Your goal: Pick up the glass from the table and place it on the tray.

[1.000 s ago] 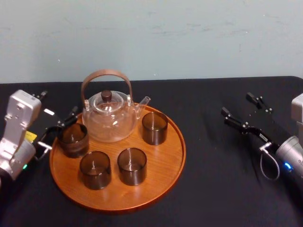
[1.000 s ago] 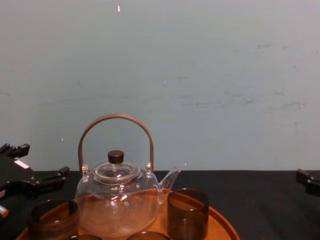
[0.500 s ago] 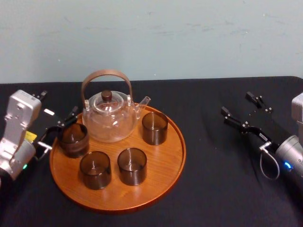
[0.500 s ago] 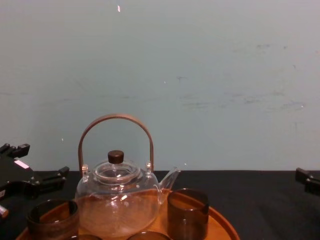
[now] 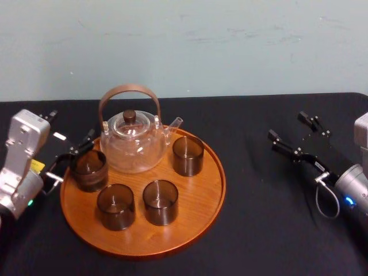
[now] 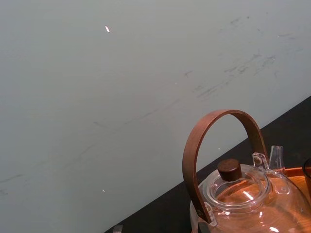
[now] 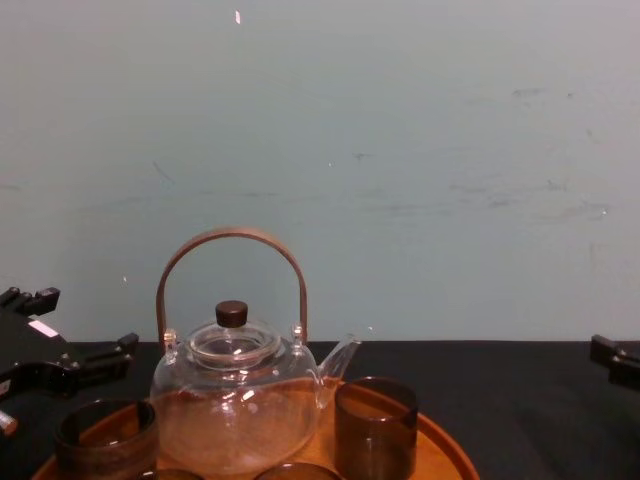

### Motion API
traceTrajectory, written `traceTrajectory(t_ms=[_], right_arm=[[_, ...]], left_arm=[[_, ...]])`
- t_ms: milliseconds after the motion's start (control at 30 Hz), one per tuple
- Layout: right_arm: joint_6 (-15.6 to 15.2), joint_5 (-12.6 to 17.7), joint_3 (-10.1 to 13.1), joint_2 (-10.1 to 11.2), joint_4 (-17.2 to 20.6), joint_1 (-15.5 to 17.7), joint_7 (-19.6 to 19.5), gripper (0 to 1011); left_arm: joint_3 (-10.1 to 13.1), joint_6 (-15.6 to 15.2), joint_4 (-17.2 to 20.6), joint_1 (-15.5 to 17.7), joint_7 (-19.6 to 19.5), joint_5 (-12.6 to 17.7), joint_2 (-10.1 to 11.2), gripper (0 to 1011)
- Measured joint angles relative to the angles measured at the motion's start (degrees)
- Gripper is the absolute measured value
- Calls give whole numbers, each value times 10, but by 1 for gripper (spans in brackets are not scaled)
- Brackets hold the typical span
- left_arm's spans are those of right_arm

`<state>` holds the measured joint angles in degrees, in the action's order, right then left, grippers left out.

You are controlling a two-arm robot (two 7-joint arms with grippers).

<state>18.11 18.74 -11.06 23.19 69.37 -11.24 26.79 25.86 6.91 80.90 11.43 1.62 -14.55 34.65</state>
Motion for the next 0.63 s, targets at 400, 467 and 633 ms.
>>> traceTrajectory(t_ms=[400, 467, 633], right_arm=[[0, 0, 0, 0, 0, 0, 0, 1002], [0, 0, 0, 0, 0, 0, 0, 1002], [0, 0, 0, 0, 0, 0, 0, 1002]], left_arm=[[0, 0, 0, 0, 0, 0, 0, 1002], [0, 0, 0, 0, 0, 0, 0, 1001], [0, 0, 0, 0, 0, 0, 0, 1001]])
